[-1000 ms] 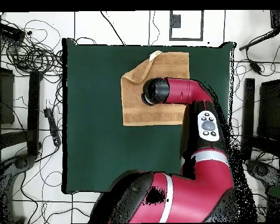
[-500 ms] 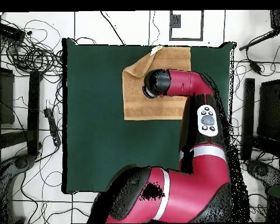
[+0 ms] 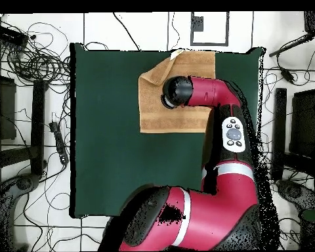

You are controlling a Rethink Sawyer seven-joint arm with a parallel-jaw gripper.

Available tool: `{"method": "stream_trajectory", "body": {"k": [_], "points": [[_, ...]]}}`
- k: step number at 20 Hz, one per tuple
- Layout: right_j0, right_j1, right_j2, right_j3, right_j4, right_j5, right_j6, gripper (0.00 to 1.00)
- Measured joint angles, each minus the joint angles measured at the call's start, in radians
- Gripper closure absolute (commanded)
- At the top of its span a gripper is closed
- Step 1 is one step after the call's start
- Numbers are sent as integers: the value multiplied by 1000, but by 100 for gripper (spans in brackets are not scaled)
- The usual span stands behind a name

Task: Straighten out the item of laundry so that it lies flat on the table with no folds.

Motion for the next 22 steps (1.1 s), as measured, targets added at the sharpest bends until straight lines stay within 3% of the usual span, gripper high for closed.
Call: {"method": "stream_trajectory", "body": {"k": [7,11,17,22], "points": [[-12,-27,1,63,0,-83,0,0],[-49,-76,7,168,-1,-204,0,0],[-185,-174,32,361,-24,-380,0,0],[-294,-216,48,442,-71,-430,0,0]]}}
